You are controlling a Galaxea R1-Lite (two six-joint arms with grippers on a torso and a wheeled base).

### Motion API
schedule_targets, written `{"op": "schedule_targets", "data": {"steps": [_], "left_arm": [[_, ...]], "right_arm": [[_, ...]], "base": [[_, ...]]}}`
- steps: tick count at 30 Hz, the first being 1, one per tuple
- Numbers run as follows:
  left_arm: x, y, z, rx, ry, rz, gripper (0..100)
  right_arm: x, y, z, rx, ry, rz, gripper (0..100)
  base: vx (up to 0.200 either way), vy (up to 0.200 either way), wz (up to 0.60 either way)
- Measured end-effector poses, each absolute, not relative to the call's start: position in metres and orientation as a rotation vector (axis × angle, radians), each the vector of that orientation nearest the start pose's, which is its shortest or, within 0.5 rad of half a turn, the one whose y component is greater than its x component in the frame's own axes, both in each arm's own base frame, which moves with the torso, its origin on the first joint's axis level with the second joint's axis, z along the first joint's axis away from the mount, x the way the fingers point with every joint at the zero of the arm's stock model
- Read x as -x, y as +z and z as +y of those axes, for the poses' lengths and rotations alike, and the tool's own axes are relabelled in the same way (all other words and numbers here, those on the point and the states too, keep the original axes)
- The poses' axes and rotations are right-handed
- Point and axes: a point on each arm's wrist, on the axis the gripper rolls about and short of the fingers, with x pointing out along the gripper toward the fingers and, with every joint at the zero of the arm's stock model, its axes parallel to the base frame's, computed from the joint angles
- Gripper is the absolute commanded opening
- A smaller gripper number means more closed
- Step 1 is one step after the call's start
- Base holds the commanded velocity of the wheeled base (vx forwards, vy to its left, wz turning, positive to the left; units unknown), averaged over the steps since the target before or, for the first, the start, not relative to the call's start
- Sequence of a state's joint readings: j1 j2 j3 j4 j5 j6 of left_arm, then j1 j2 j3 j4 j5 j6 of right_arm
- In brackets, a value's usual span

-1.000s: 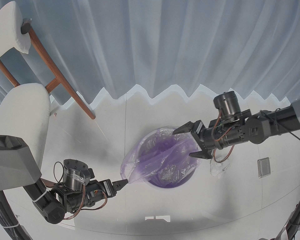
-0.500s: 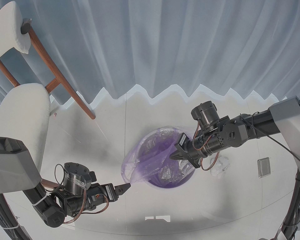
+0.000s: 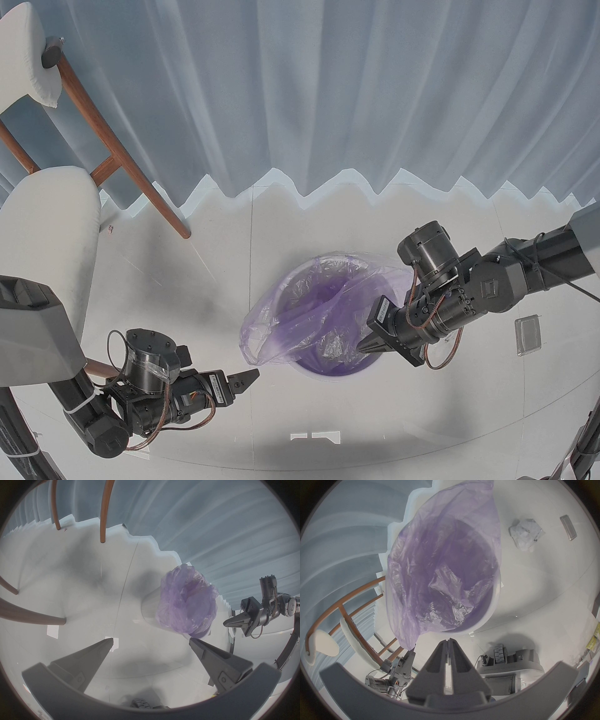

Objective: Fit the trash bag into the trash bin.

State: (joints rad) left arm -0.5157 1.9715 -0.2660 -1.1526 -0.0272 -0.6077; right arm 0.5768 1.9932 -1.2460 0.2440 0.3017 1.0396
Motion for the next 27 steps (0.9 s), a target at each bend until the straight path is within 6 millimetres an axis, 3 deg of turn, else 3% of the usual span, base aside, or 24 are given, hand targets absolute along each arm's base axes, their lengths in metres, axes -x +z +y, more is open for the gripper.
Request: {"op": "schedule_targets", "data": {"steps": [6,14,20,21,27], "left_arm": [[-0.220,0.039,-0.127,0.428,-0.370,0.645,100],[-0.219,0.039,-0.129,0.412,-0.406,0.604,100],[-0.216,0.038,-0.132,0.402,-0.426,0.597,100],[-0.216,0.038,-0.133,0.400,-0.429,0.596,100],[-0.215,0.038,-0.135,0.395,-0.437,0.593,100]], "right_arm": [[-0.301,0.144,0.207,-0.748,0.280,1.226,100],[-0.333,0.177,0.226,-0.743,0.296,1.074,100],[-0.354,0.170,0.240,-0.683,0.232,1.125,100],[-0.357,0.167,0.242,-0.671,0.221,1.136,0],[-0.374,0.148,0.252,-0.622,0.190,1.168,0]], "base": [[0.000,0.000,0.00],[0.000,0.000,0.00],[0.000,0.000,0.00],[0.000,0.000,0.00],[0.000,0.000,0.00]]}}
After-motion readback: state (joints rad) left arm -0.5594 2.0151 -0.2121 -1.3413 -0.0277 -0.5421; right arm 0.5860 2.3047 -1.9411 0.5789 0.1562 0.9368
